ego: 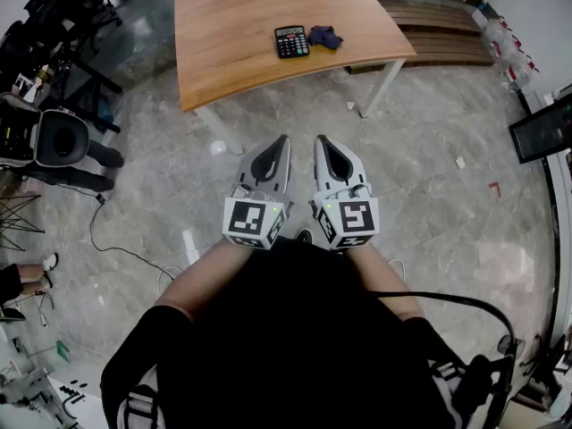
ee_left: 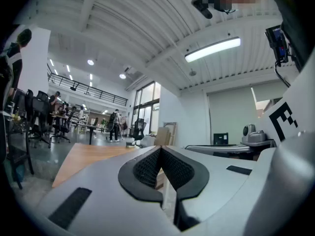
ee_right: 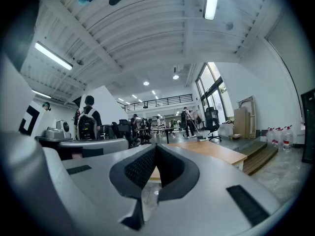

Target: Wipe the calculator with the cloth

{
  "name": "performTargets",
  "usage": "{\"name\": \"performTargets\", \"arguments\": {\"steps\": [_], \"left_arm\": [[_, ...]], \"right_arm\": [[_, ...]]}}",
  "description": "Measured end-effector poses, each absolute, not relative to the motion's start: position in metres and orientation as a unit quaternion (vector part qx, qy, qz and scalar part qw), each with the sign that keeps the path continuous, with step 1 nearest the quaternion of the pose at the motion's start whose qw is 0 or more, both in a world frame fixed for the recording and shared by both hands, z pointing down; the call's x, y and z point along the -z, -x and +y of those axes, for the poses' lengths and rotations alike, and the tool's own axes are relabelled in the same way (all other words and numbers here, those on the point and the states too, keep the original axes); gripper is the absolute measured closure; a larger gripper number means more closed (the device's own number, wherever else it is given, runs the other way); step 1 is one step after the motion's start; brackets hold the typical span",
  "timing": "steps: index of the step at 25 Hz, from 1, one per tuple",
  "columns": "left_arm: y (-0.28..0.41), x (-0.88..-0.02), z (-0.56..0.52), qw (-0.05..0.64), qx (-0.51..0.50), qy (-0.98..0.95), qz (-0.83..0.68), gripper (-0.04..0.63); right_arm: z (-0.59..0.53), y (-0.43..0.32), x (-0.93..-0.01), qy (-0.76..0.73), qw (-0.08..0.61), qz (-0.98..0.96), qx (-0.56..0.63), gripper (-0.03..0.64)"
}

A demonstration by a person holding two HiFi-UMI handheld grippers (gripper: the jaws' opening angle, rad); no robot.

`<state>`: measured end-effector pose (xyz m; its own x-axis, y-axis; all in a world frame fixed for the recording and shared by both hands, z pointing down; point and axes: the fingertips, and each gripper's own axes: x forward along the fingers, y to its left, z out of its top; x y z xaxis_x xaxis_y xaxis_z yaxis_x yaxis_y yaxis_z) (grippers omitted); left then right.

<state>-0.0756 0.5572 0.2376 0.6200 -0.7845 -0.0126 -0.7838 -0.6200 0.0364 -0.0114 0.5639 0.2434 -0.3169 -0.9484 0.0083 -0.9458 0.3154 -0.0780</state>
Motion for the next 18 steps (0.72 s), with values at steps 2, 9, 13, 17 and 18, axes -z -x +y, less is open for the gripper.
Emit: {"name": "performTargets", "arguments": {"steps": [2, 9, 13, 17, 18], "left_arm": [[0.075, -0.238, 0.556, 0.015, 0.012, -0.9, -0.434, 0.589], [0.074, -0.238, 0.549, 0.018, 0.008, -0.899, -0.437, 0.589], [0.07, -0.241, 0.543, 0.024, 0.007, -0.897, -0.441, 0.589], [0.067, -0.248, 0.538, 0.03, 0.002, -0.896, -0.443, 0.589], [0.067, -0.25, 0.535, 0.033, 0.001, -0.896, -0.444, 0.589]], "right_arm": [[0.562, 0.011, -0.243, 0.584, 0.02, 0.811, 0.033, 0.603], [0.555, 0.01, -0.243, 0.583, 0.015, 0.812, 0.032, 0.603], [0.55, 0.005, -0.247, 0.582, 0.011, 0.812, 0.034, 0.603], [0.545, 0.001, -0.254, 0.583, 0.015, 0.811, 0.045, 0.603], [0.541, -0.001, -0.255, 0.583, 0.017, 0.811, 0.049, 0.603]]}}
